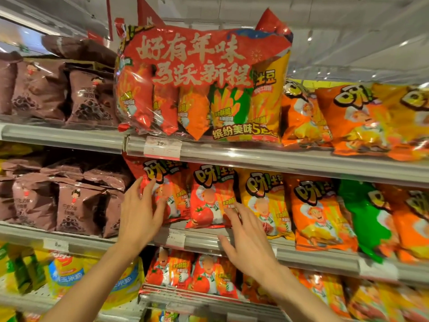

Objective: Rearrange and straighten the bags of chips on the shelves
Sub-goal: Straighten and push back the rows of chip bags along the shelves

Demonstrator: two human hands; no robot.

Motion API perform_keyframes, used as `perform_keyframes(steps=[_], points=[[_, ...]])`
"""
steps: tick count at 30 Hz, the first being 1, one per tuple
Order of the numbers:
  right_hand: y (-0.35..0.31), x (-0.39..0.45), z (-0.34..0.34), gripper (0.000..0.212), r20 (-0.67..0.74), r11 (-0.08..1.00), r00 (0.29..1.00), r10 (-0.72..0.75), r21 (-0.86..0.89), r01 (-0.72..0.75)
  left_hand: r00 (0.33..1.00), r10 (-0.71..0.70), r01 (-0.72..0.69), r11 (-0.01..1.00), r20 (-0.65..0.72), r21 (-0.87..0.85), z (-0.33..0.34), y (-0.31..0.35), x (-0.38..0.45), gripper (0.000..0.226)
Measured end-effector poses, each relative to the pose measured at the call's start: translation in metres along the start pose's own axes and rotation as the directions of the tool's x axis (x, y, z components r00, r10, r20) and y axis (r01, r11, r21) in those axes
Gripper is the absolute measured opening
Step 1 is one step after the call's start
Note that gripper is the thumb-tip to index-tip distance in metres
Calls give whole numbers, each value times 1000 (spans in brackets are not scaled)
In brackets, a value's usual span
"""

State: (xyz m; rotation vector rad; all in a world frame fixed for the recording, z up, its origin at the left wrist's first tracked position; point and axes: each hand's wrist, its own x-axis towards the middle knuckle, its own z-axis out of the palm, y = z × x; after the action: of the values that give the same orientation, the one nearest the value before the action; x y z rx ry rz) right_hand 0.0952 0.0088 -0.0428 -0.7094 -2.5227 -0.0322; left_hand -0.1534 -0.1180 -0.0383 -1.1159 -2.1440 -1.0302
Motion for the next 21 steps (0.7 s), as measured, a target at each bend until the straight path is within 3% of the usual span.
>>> perform_keyframes(steps=[5,9,13,21], points=[[44,-11,-25,64,-109,995,989,103,-9,-104,994,103,-106,987,-30,-119,3,54,-14,51],[101,-25,-46,66,-167,971,963,213,-75,-228,978,199,-182,958,57,-220,24,115,-30,40],[154,-42,-58,71,-188,929,937,295,-175,-328,950,143,-57,953,277,-297,57,172,-37,53],[192,-59,-40,95,-87,917,927,364,-139,-373,897,16,93,970,442,-225,101,215,-28,89]])
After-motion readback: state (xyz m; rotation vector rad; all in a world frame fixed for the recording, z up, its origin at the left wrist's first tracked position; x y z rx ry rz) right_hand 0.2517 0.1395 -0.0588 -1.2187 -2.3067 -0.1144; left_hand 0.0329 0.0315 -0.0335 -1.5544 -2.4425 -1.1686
